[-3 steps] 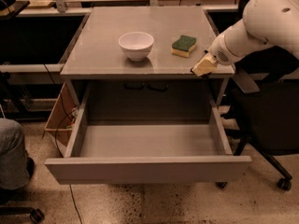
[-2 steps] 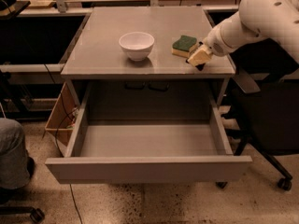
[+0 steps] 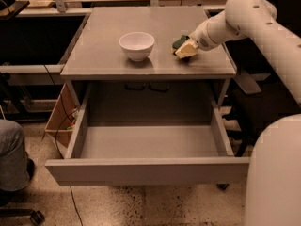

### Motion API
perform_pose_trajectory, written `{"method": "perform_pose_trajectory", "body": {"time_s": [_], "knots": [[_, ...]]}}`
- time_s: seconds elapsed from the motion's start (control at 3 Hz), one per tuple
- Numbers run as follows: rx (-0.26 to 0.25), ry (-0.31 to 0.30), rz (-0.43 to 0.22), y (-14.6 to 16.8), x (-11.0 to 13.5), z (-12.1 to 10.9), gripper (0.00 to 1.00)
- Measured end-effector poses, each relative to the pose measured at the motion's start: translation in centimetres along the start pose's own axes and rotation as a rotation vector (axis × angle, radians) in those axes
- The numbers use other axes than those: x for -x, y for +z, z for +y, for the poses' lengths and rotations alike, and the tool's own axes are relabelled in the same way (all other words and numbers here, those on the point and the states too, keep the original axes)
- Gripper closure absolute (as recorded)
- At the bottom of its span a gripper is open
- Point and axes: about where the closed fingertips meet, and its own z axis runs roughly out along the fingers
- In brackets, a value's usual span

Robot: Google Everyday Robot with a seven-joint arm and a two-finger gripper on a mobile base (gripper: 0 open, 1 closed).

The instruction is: Pick rxbar chocolate from top drawer and place on counter

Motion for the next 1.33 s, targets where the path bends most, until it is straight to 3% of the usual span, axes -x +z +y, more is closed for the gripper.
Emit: {"method": "perform_pose_trajectory", "body": {"time_s": [0.33, 1.0, 1.33], "knots": [[0.024, 0.006, -0.035, 2.53, 0.92, 0.19, 0.6], [0.025, 0.007, -0.037, 2.75, 0.95, 0.16, 0.13], [0.025, 0.007, -0.037, 2.76, 0.95, 0.17, 0.0]]}}
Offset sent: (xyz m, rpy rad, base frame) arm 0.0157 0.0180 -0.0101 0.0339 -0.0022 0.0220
